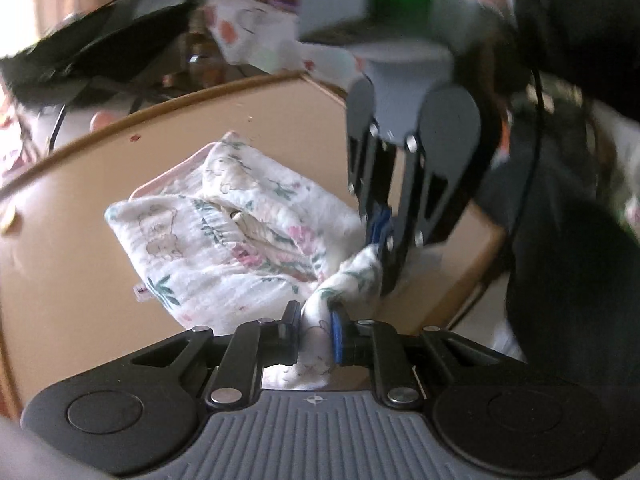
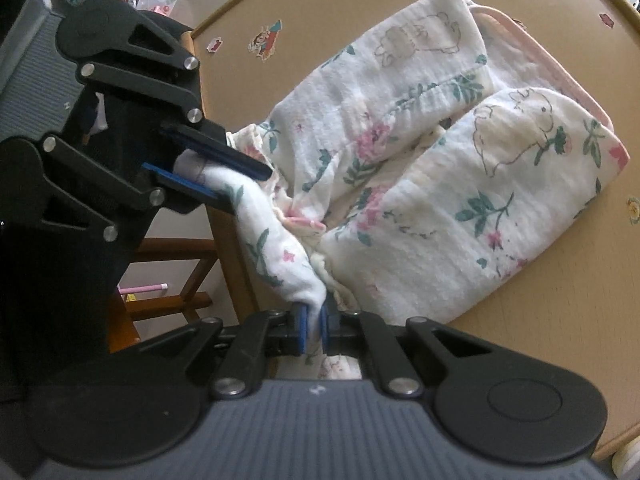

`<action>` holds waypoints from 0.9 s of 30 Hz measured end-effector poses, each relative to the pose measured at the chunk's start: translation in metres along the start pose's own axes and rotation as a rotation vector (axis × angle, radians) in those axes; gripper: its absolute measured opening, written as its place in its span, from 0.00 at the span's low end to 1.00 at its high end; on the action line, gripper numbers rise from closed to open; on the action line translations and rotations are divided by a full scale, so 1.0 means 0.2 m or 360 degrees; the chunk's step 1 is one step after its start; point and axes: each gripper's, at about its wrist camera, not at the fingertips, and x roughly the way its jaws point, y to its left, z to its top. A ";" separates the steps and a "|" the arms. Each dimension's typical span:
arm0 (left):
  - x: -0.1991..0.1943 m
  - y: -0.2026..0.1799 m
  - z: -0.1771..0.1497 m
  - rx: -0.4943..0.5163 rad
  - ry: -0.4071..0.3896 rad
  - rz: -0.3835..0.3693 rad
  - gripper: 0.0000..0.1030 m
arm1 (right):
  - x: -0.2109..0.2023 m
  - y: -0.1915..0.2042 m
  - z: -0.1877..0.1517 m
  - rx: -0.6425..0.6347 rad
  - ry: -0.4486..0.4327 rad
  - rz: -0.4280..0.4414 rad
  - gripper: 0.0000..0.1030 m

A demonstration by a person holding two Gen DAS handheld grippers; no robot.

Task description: Fold clothes

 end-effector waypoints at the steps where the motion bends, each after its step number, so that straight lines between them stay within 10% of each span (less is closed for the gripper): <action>1: 0.00 0.01 -0.01 -0.0061 -0.0018 0.0007 0.19 | 0.00 0.00 0.00 0.0001 -0.0002 -0.0001 0.05; 9: 0.09 0.13 -0.07 -0.0651 -0.0010 0.0078 0.21 | -0.02 0.03 -0.06 -0.0002 -0.0084 -0.0033 0.08; 16: 0.13 0.14 -0.10 -0.0765 -0.0012 0.0095 0.21 | -0.14 0.20 -0.18 -0.0156 -0.0304 -0.0339 0.24; 27: 0.17 0.17 -0.15 -0.0937 -0.0086 0.0073 0.21 | -0.25 0.38 -0.51 0.0013 -0.0803 -0.0866 0.25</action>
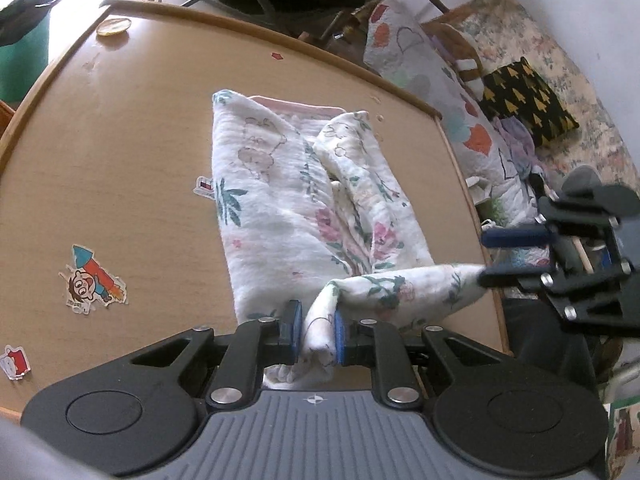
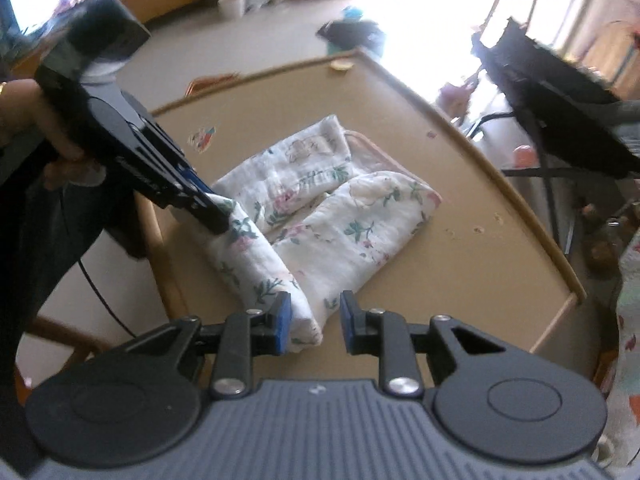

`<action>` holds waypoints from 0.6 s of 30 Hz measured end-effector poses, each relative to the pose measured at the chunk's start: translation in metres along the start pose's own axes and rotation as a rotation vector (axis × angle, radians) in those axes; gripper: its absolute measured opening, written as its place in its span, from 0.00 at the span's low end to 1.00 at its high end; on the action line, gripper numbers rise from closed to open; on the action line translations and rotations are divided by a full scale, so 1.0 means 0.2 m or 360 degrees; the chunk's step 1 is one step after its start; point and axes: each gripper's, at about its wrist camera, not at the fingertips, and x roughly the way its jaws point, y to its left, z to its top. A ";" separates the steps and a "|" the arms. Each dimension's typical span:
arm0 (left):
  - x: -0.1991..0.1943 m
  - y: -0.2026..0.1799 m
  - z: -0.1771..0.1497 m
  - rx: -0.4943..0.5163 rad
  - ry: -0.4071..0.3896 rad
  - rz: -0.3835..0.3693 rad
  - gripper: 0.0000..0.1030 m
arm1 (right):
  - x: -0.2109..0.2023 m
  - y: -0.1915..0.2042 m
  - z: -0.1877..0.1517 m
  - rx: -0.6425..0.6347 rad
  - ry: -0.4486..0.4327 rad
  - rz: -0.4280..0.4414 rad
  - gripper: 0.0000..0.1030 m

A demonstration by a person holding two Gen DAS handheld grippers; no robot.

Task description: Fold clothes

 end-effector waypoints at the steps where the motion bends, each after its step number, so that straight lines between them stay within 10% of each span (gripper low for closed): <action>1: 0.00 0.00 0.00 -0.0005 -0.0001 0.0002 0.21 | -0.02 0.02 -0.02 0.0035 -0.0053 -0.0026 0.25; 5: 0.00 0.01 0.00 -0.0033 -0.0013 -0.0001 0.21 | -0.09 0.18 -0.10 0.0150 -0.0313 -0.0104 0.24; 18: -0.03 0.03 -0.03 -0.0090 -0.0063 -0.0018 0.21 | 0.13 0.17 -0.14 0.0766 -0.0243 -0.0178 0.13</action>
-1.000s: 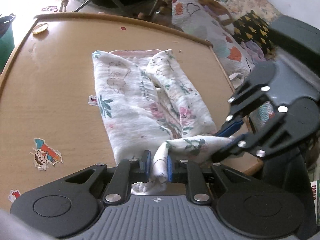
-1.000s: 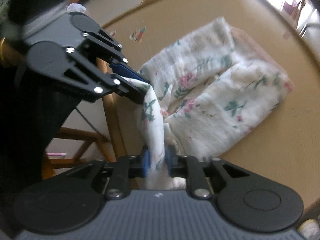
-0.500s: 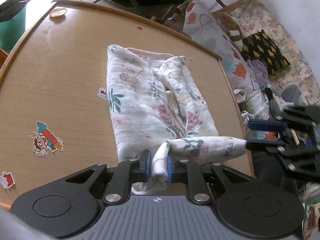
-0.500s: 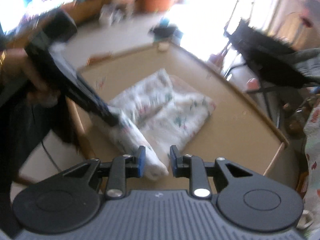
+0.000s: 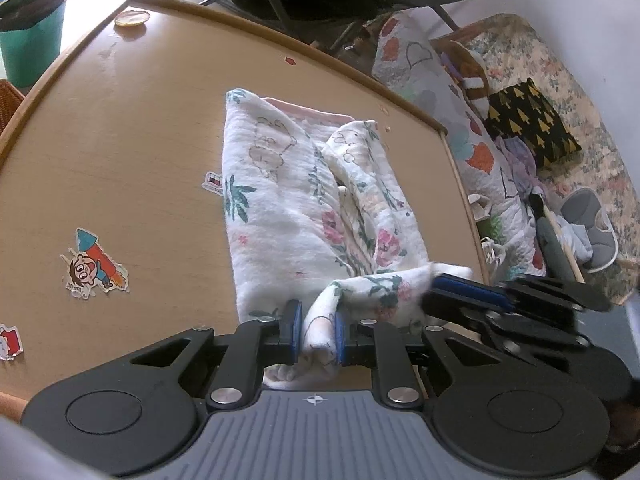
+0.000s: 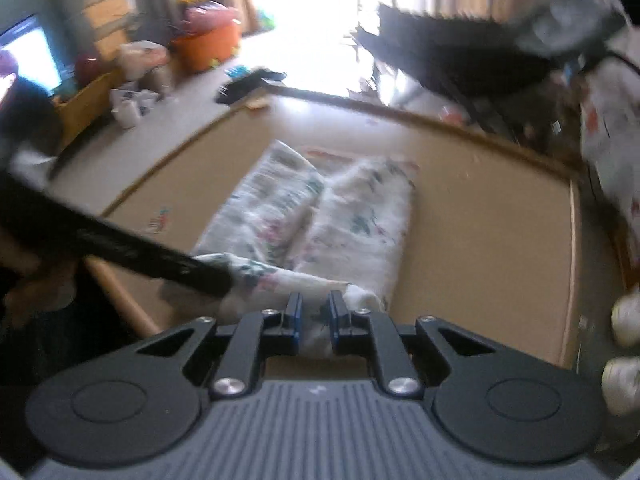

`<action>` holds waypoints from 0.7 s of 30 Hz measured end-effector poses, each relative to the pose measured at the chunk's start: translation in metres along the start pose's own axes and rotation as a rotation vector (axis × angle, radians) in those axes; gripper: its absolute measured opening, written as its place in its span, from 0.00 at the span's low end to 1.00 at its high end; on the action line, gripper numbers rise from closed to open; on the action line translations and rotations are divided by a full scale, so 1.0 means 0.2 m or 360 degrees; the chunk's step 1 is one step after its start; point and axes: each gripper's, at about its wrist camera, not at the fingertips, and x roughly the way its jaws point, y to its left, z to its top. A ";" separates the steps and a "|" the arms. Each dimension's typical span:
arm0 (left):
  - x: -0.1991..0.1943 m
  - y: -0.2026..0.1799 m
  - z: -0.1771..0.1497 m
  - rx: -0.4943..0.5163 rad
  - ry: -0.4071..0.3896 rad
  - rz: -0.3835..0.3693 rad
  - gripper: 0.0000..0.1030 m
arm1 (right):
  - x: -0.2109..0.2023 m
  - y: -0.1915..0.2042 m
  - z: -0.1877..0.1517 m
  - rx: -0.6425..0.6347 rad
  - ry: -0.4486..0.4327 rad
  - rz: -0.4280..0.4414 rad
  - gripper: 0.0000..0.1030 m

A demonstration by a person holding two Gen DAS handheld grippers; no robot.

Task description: Fold clothes

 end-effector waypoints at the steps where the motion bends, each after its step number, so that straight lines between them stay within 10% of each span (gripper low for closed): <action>1: 0.00 0.00 0.00 -0.0005 -0.0003 -0.0003 0.22 | 0.04 -0.01 0.00 0.0047 0.0049 -0.0011 0.13; 21: -0.26 -0.04 -0.04 0.0011 -0.0169 0.0303 0.36 | 0.14 0.01 -0.01 0.0159 0.0120 -0.0082 0.12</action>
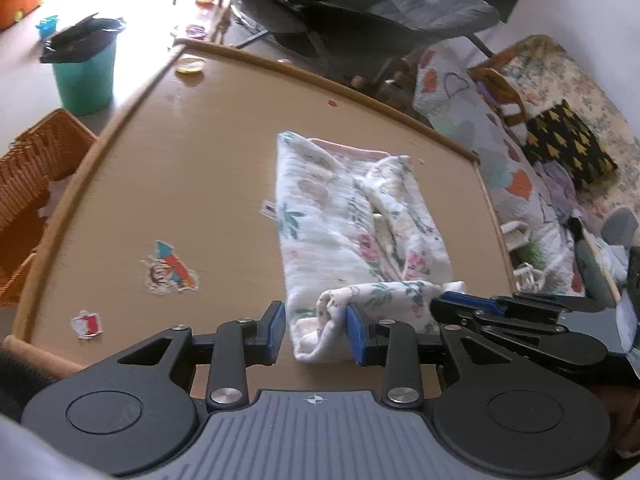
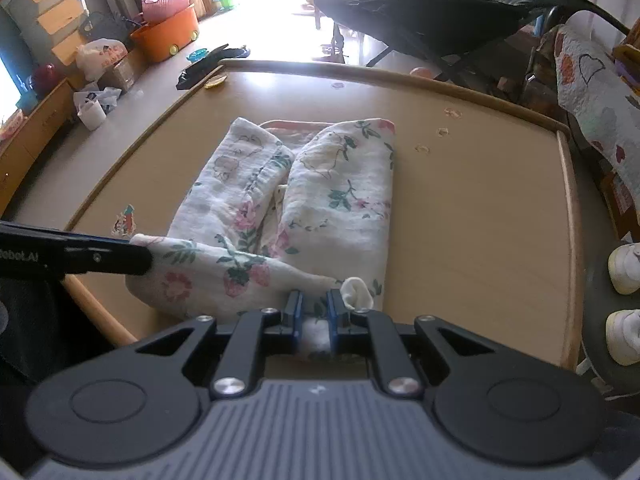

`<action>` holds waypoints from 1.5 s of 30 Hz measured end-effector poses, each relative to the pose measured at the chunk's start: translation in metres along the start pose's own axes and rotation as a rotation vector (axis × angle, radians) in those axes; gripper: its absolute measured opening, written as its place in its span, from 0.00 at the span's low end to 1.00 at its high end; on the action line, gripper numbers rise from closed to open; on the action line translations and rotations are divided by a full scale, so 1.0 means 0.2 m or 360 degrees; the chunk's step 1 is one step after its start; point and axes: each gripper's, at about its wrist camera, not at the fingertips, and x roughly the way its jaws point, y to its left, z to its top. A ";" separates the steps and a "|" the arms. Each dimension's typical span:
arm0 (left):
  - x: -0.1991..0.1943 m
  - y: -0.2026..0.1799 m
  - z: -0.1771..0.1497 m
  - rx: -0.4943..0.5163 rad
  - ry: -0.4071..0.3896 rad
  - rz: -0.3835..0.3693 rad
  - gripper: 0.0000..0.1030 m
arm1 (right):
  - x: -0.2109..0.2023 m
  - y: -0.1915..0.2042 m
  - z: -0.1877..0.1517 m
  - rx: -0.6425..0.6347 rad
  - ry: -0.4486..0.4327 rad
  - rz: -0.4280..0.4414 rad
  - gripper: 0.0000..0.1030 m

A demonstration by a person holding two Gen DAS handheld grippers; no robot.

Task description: Fold clothes

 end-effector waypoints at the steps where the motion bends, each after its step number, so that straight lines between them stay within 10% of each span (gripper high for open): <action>1: -0.01 0.00 0.00 0.0001 -0.0010 0.0013 0.36 | 0.00 0.00 0.00 0.0001 0.0000 -0.0001 0.12; 8: -0.18 -0.09 0.01 0.0241 -0.0233 0.0053 0.36 | 0.02 -0.03 0.00 0.0048 0.0004 0.0035 0.12; 15: -0.36 -0.27 -0.03 0.0932 -0.0458 0.0034 0.39 | 0.02 -0.06 0.01 0.0097 0.0009 0.0089 0.12; 26: -0.27 -0.47 -0.23 0.1941 -0.0104 -0.0091 0.39 | 0.04 -0.11 0.05 0.0130 0.0056 0.0193 0.12; 35: -0.18 -0.37 -0.24 0.1868 0.0053 0.0121 0.40 | 0.06 -0.16 0.06 0.0193 0.0079 0.0288 0.11; 45: -0.23 -0.25 -0.27 0.1548 0.0022 0.0096 0.42 | 0.05 -0.21 0.07 0.0276 0.0069 0.0415 0.14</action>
